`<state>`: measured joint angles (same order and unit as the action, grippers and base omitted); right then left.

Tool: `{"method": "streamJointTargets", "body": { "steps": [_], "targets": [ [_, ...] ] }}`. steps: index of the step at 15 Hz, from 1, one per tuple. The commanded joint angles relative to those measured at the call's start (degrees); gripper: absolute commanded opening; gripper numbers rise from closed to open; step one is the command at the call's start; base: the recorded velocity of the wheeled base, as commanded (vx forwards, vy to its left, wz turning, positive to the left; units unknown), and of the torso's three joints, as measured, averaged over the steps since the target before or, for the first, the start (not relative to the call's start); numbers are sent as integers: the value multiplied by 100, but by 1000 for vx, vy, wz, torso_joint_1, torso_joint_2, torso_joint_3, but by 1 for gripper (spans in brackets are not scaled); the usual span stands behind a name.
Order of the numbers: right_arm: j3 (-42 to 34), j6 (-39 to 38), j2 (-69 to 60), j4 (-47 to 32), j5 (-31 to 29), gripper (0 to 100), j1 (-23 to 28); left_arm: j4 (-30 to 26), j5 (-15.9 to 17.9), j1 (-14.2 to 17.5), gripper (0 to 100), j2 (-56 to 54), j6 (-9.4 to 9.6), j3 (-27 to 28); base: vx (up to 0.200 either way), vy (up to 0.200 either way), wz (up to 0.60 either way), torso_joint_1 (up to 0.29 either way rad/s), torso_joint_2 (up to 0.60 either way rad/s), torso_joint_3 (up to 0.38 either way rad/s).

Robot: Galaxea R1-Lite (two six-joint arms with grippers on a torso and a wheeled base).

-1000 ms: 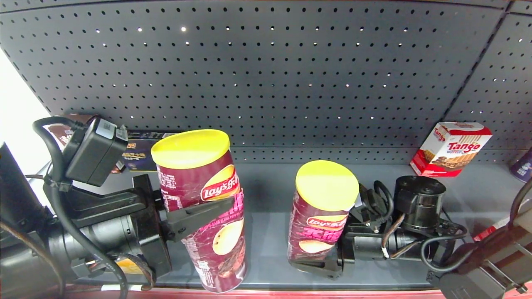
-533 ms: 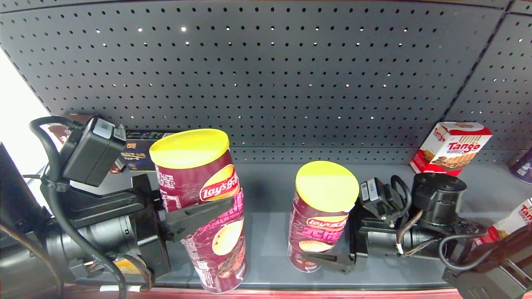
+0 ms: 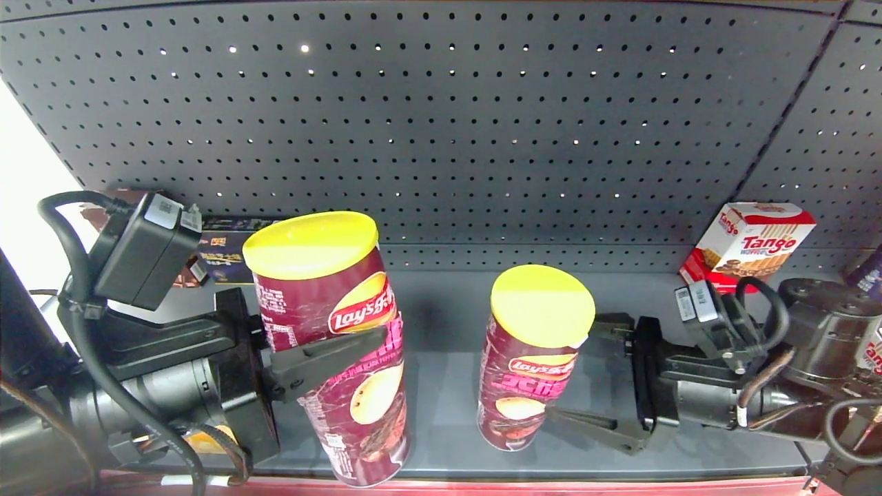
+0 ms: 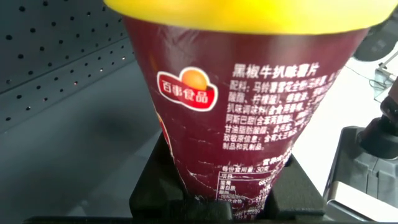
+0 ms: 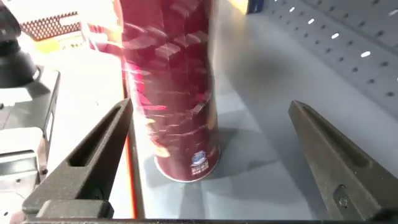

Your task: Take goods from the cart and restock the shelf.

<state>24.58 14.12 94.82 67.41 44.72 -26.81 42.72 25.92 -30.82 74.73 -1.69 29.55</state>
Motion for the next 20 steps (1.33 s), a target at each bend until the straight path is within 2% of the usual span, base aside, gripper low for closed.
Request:
{"method": "streamJointTargets", "body": {
  "steps": [1, 4, 6, 7, 9, 11, 16, 20],
  "targets": [
    [-76, -93, -1036, -308, -7, 100, 255, 9, 1, -12, 0, -2, 2, 7, 0, 0, 0, 0, 0, 0],
    [-14, -102, -2178, -1415, -15, 100, 694, 17, 10, -38, 0, -37, 20, 7, 0, 0, 0, 0, 0, 0],
    [82, -120, -2653, -1846, -24, 100, 1064, 141, 19, -38, 0, -143, 11, -81, 0, 0, 0, 0, 0, 0],
    [214, -304, -3154, -2206, -24, 100, 1512, 264, 36, -73, 0, -283, -6, -327, 0, 0, 0, 0, 0, 0],
    [197, -603, -3857, -2540, -24, 100, 2022, 237, 80, -91, 0, -468, -15, -485, 0, 0, 0, 0, 0, 0],
    [-23, -805, -4604, -2857, -15, 100, 2435, 237, 80, -82, 0, -450, -24, -345, 0, 0, 0, 0, 0, 0],
    [-665, -1500, -6546, -4026, -24, 100, 2804, 228, 71, -30, 0, -371, -15, -125, 0, 0, 0, 0, 0, 0],
    [-1412, -1816, -8278, -5414, -15, 100, 3296, 228, 63, -21, 0, -406, -24, -160, 0, 0, 0, 0, 0, 0]
  ]
}}
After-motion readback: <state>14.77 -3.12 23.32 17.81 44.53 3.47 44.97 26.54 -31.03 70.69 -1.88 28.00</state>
